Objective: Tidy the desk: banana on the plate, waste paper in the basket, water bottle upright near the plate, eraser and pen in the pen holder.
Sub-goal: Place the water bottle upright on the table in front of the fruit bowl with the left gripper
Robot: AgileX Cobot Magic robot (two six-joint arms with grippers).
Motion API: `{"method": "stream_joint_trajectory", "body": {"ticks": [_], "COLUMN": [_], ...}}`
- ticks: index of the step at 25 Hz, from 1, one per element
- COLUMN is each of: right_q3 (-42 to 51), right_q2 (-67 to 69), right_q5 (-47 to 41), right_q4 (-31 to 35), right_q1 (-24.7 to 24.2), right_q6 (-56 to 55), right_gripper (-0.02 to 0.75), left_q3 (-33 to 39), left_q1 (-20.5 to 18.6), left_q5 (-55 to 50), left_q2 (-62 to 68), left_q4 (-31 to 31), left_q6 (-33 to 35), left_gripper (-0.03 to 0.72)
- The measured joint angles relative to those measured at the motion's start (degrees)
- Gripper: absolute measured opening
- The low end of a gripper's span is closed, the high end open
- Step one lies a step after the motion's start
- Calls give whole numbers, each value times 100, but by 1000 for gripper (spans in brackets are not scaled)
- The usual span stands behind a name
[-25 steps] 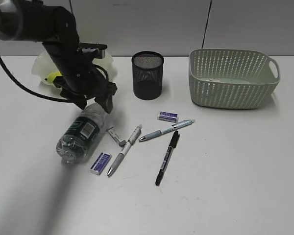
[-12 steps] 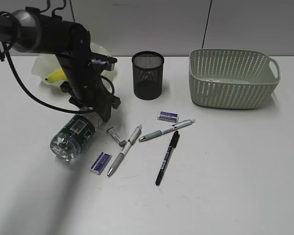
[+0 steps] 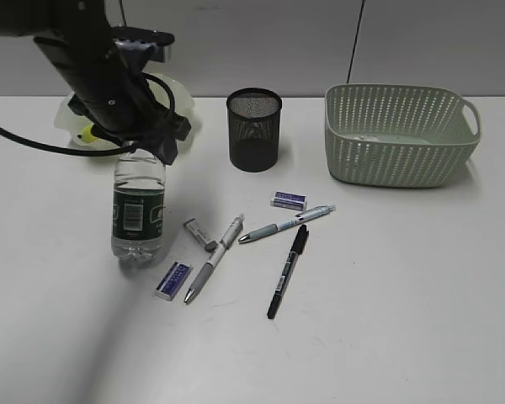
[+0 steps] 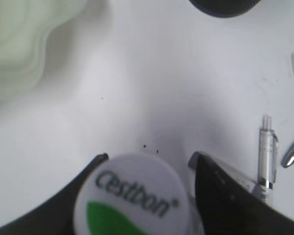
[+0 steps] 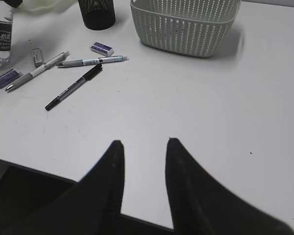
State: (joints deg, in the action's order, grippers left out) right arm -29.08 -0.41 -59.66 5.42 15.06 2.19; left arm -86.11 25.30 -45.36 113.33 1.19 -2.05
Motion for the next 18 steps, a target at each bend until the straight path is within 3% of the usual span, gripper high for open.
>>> {"method": "stream_joint_trajectory", "body": {"ticks": [9,10,18], "right_q3": [0,0,0], "right_q2": [0,0,0], "right_q5": [0,0,0], "right_q4": [0,0,0], "right_q1": [0,0,0], "right_q6": [0,0,-5], "right_gripper": [244,244,244], "left_q3": [2854,3073,3675], "left_q1": [0,0,19], "left_q5": [2619,2891,3790], "left_q2": [-1877,-2017,-2288], "left_q4": [1,1,-62], "left_q6": [-304,-313,-317], "left_gripper": [370,312,292]}}
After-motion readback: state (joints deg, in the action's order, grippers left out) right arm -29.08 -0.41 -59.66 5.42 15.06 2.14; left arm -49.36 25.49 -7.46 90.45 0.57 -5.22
